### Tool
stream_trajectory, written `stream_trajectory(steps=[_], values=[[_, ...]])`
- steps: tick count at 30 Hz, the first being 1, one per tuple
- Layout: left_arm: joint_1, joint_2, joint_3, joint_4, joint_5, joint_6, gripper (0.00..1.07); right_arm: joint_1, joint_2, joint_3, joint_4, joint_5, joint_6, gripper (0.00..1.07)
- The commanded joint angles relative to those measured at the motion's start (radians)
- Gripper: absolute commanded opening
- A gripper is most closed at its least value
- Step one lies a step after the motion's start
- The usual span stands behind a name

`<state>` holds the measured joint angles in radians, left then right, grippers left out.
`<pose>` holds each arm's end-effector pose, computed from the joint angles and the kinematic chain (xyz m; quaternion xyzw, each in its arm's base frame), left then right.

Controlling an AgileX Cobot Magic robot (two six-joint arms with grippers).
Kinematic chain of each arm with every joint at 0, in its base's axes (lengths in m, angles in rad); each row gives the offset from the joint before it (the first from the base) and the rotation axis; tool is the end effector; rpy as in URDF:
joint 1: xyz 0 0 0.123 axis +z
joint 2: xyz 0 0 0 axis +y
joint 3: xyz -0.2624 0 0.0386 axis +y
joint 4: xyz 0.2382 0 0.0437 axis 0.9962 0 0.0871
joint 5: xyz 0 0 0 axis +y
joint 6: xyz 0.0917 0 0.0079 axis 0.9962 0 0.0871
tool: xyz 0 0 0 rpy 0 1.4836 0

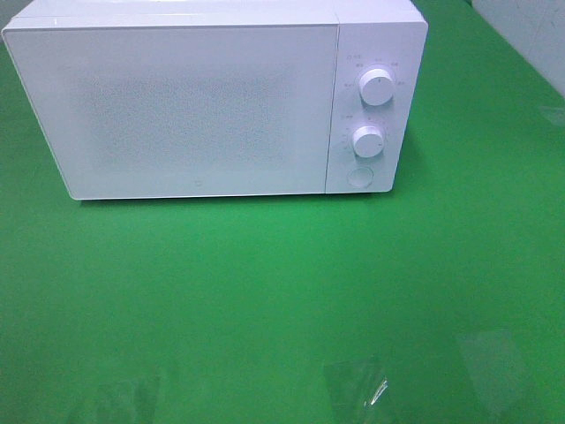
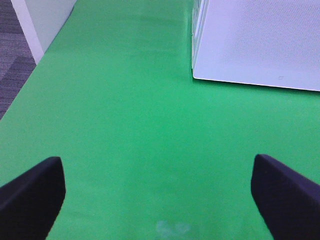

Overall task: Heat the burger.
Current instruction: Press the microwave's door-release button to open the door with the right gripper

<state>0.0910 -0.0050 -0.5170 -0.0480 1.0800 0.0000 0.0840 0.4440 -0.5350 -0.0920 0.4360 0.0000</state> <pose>0.0044 -0.0035 0.2752 -0.0373 0.8515 -0.0002 0.5231 0.1017 0.0050 0.3123 -0.0544 0.7897 -0.0152 0.6109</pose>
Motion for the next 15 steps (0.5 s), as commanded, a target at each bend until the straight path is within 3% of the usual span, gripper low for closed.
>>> stream_trajectory(steps=[1, 4, 15], values=[[0.002, -0.004, 0.001, -0.002, -0.014, 0.0, 0.95, -0.007, 0.114, -0.01, -0.003, -0.125, -0.011, 0.76], [0.002, -0.004, 0.001, -0.002, -0.014, 0.0, 0.95, -0.007, 0.142, -0.01, -0.003, -0.151, -0.011, 0.76], [0.002, -0.004, 0.001, -0.002, -0.014, 0.0, 0.95, -0.007, 0.492, -0.01, -0.008, -0.493, -0.007, 0.76]])
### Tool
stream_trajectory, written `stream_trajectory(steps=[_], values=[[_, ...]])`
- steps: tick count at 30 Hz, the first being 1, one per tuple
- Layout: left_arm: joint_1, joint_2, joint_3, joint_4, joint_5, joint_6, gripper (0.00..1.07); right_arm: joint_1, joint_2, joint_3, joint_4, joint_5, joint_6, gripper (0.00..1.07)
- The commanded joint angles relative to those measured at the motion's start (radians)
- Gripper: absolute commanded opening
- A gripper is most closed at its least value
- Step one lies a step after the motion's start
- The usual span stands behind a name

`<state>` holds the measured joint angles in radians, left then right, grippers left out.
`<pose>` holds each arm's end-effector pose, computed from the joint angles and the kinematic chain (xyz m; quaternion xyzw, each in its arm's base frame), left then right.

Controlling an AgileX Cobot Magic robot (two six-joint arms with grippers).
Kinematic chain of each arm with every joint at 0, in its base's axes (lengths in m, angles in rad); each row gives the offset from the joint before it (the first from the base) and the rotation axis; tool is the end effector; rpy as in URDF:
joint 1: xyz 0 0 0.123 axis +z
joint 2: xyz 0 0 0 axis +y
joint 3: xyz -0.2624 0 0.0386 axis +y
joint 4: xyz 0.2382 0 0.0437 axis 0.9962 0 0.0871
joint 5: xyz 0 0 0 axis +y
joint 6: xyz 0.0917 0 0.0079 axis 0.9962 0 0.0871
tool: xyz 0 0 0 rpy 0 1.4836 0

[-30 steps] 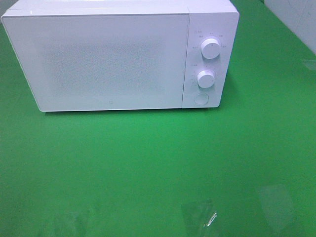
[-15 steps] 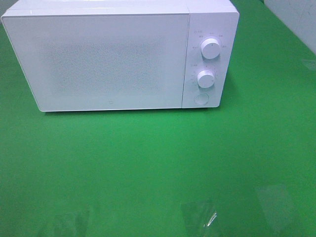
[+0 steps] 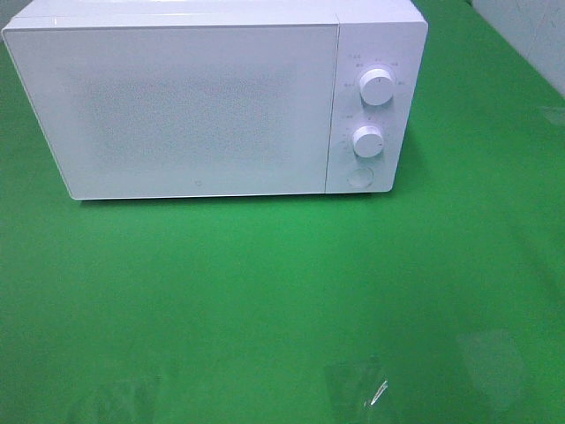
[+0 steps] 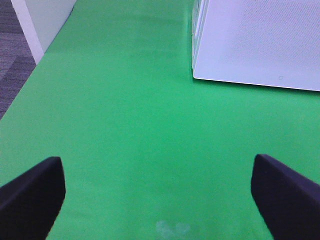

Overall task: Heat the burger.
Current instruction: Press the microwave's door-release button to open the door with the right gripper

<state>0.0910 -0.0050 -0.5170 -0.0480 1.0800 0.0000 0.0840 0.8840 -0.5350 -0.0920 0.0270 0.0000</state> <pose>0.0044 -0.0035 0.2752 -0.0373 0.8515 -0.0002 0.5231 0.1898 0.0157 0.2837 -0.0697 0.7984 -0.0034 0.5980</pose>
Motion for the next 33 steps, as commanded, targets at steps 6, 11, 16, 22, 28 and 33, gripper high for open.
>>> stream_trajectory(steps=[6, 11, 16, 22, 28, 33], values=[[0.002, -0.004, 0.001, -0.002, -0.014, 0.0, 0.95, -0.007, 0.182, -0.004, -0.008, -0.245, -0.007, 0.76], [0.002, -0.004, 0.001, -0.002, -0.014, 0.0, 0.95, 0.021, 0.308, 0.058, 0.028, -0.497, -0.021, 0.76], [0.002, -0.004, 0.001, -0.002, -0.014, 0.0, 0.95, 0.124, 0.395, 0.098, 0.158, -0.656, -0.124, 0.76], [0.002, -0.004, 0.001, -0.002, -0.014, 0.0, 0.95, 0.269, 0.505, 0.13, 0.338, -0.826, -0.149, 0.76], [0.002, -0.004, 0.001, -0.002, -0.014, 0.0, 0.95, 0.444, 0.643, 0.131, 0.46, -0.958, -0.154, 0.76], [0.002, -0.004, 0.001, -0.002, -0.014, 0.0, 0.95, 0.529, 0.711, 0.13, 0.567, -1.031, -0.166, 0.76]])
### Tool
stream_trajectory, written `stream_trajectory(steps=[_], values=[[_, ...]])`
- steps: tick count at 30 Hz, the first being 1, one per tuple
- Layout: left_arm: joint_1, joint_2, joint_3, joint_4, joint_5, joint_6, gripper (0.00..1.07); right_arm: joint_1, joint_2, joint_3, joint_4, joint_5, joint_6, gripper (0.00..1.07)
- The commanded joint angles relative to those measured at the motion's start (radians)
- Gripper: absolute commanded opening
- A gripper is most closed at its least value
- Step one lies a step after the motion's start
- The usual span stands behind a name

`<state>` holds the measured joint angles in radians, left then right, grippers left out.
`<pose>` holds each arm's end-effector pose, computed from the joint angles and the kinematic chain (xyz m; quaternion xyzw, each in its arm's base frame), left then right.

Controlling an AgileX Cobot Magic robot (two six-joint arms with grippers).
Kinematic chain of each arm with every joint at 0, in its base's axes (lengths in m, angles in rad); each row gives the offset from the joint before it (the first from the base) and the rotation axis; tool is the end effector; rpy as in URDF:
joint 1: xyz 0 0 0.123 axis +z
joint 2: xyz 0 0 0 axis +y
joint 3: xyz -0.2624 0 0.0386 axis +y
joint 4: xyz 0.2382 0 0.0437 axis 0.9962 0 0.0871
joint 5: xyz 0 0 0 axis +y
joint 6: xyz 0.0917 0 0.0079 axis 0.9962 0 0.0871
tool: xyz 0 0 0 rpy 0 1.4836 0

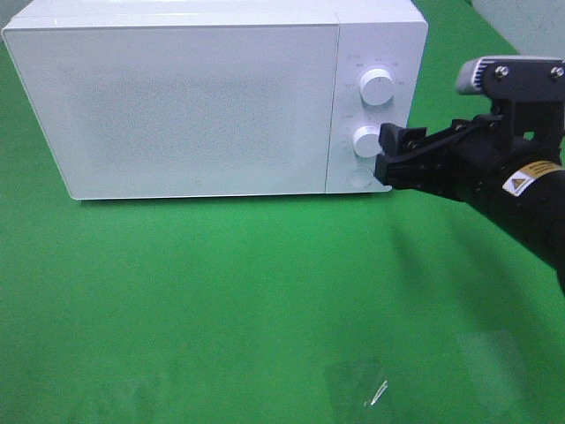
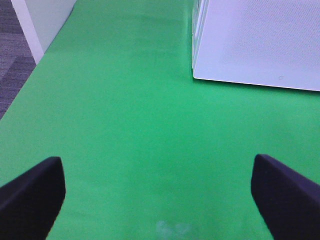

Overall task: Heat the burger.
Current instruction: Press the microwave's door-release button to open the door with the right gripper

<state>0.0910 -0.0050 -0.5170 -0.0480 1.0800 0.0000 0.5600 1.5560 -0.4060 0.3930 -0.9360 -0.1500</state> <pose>0.0044 -0.0035 0.2752 -0.0373 0.8515 -0.0002 0.5231 0.2339 0.1132 0.1719 -0.0770 0.7565 0.0914 0.6430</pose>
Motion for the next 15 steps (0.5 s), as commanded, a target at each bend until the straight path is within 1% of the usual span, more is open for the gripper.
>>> stream_trajectory(steps=[1, 2, 3, 4, 5, 6, 7, 8, 10, 11, 12, 13, 14, 15], values=[[0.002, -0.004, 0.001, -0.002, -0.014, 0.0, 0.95, 0.083, 0.056, 0.001, 0.122, -0.083, -0.011, 0.76], [0.002, -0.004, 0.001, -0.002, -0.014, 0.0, 0.95, 0.083, 0.056, 0.001, 0.122, -0.083, -0.011, 0.76], [0.002, -0.004, 0.001, -0.002, -0.014, 0.0, 0.95, 0.131, 0.077, 0.001, 0.184, -0.117, 0.021, 0.76], [0.002, -0.004, 0.001, -0.002, -0.014, 0.0, 0.95, 0.131, 0.077, 0.001, 0.184, -0.117, 0.021, 0.76], [0.002, -0.004, 0.001, -0.002, -0.014, 0.0, 0.95, 0.166, 0.088, 0.001, 0.236, -0.138, 0.084, 0.75], [0.002, -0.004, 0.001, -0.002, -0.014, 0.0, 0.95, 0.166, 0.088, 0.001, 0.236, -0.138, 0.084, 0.75], [0.002, -0.004, 0.001, -0.002, -0.014, 0.0, 0.95, 0.19, 0.088, 0.001, 0.262, -0.148, 0.198, 0.73], [0.002, -0.004, 0.001, -0.002, -0.014, 0.0, 0.95, 0.19, 0.088, 0.001, 0.262, -0.148, 0.198, 0.73], [0.002, -0.004, 0.001, -0.002, -0.014, 0.0, 0.95, 0.203, 0.088, 0.001, 0.262, -0.145, 0.458, 0.67], [0.002, -0.004, 0.001, -0.002, -0.014, 0.0, 0.95, 0.203, 0.088, 0.001, 0.262, -0.145, 0.458, 0.67], [0.002, -0.004, 0.001, -0.002, -0.014, 0.0, 0.95, 0.203, 0.088, 0.001, 0.26, -0.142, 0.598, 0.62], [0.002, -0.004, 0.001, -0.002, -0.014, 0.0, 0.95, 0.203, 0.088, 0.001, 0.26, -0.142, 0.598, 0.62], [0.002, -0.004, 0.001, -0.002, -0.014, 0.0, 0.95, 0.203, 0.088, 0.001, 0.26, -0.145, 0.739, 0.59], [0.002, -0.004, 0.001, -0.002, -0.014, 0.0, 0.95, 0.203, 0.088, 0.001, 0.26, -0.145, 0.739, 0.59]])
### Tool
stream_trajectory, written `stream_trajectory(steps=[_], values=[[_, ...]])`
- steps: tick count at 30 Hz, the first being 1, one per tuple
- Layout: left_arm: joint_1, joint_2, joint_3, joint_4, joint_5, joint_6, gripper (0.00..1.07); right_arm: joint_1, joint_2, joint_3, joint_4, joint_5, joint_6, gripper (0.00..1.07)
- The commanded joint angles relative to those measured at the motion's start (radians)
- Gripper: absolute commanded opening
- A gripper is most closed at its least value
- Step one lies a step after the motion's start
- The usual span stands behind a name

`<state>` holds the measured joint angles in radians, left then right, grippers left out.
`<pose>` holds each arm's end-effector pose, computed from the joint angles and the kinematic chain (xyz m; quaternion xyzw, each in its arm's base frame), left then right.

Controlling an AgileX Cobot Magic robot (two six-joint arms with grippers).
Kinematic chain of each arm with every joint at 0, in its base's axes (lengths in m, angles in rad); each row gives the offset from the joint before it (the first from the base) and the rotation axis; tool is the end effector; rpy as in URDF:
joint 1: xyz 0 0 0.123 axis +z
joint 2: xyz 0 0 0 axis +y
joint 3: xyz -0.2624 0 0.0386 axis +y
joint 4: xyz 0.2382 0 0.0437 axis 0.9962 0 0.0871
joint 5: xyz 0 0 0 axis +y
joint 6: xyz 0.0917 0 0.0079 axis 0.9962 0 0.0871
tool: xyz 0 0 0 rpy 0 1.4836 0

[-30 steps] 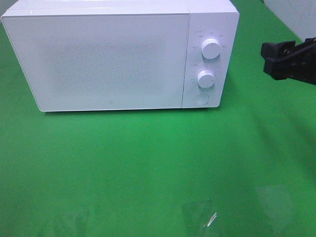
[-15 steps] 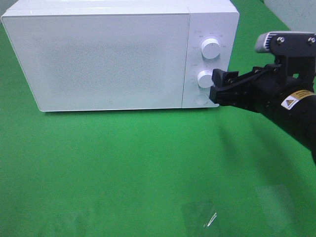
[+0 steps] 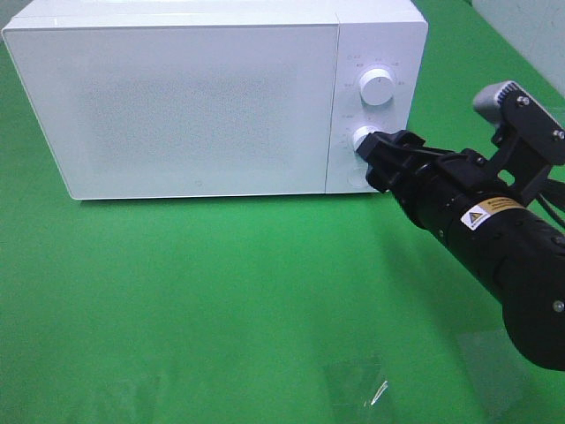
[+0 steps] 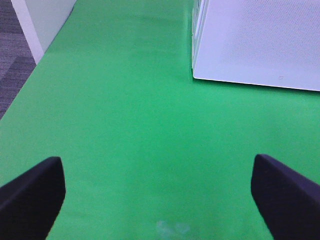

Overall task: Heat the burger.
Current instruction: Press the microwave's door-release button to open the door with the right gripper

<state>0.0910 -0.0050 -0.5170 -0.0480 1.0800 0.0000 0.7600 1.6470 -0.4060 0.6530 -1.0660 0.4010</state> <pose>0.0044 -0.0035 0.2752 -0.0373 0.8515 -0.0002 0.5231 0.2174 0.1392 0.1556 0.1744 0.7416 0.2653 0.5910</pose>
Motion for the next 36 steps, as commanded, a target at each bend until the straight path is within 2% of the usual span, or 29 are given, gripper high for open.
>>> stream_trajectory(steps=[1, 2, 3, 5, 6, 7, 8, 9, 10, 11, 13, 14, 15, 22, 28, 36], values=[[0.002, -0.004, 0.001, -0.002, -0.014, 0.0, 0.95, 0.003, -0.003, 0.001, 0.0, -0.016, 0.254, 0.54], [0.002, -0.004, 0.001, -0.002, -0.014, 0.0, 0.95, 0.003, -0.003, 0.001, 0.0, -0.016, 0.254, 0.54], [0.002, -0.004, 0.001, -0.002, -0.014, 0.0, 0.95, 0.003, -0.003, 0.001, 0.0, -0.019, 0.363, 0.46], [0.002, -0.004, 0.001, -0.002, -0.014, 0.0, 0.95, 0.003, -0.003, 0.001, 0.0, -0.019, 0.407, 0.43], [0.002, -0.004, 0.001, -0.002, -0.014, 0.0, 0.95, 0.003, -0.003, 0.001, 0.0, -0.018, 0.543, 0.32], [0.002, -0.004, 0.001, -0.002, -0.014, 0.0, 0.95, 0.003, -0.003, 0.001, 0.0, -0.018, 0.543, 0.32], [0.002, -0.004, 0.001, -0.002, -0.014, 0.0, 0.95, 0.003, -0.003, 0.001, 0.0, -0.013, 0.601, 0.23], [0.002, -0.004, 0.001, -0.002, -0.014, 0.0, 0.95, 0.003, -0.003, 0.001, 0.0, -0.013, 0.601, 0.23], [0.002, -0.004, 0.001, -0.002, -0.014, 0.0, 0.95, 0.003, -0.003, 0.001, 0.002, -0.002, 0.652, 0.15], [0.002, -0.004, 0.001, -0.002, -0.014, 0.0, 0.95, 0.003, -0.003, 0.001, 0.002, -0.002, 0.652, 0.15], [0.002, -0.004, 0.001, -0.002, -0.014, 0.0, 0.95, 0.003, -0.003, 0.001, 0.008, 0.025, 0.701, 0.05], [0.002, -0.004, 0.001, -0.002, -0.014, 0.0, 0.95, 0.003, -0.003, 0.001, 0.008, 0.025, 0.701, 0.05], [0.002, -0.004, 0.001, -0.002, -0.014, 0.0, 0.95, 0.003, -0.003, 0.001, 0.008, 0.05, 0.722, 0.0], [0.002, -0.004, 0.001, -0.002, -0.014, 0.0, 0.95, 0.003, 0.011, 0.001, 0.013, 0.074, 0.75, 0.0], [0.002, -0.004, 0.001, -0.002, -0.014, 0.0, 0.95, 0.003, 0.06, 0.001, 0.008, 0.128, 0.9, 0.0], [0.002, -0.004, 0.001, -0.002, -0.014, 0.0, 0.95, -0.026, 0.087, -0.015, -0.015, 0.131, 0.907, 0.0]])
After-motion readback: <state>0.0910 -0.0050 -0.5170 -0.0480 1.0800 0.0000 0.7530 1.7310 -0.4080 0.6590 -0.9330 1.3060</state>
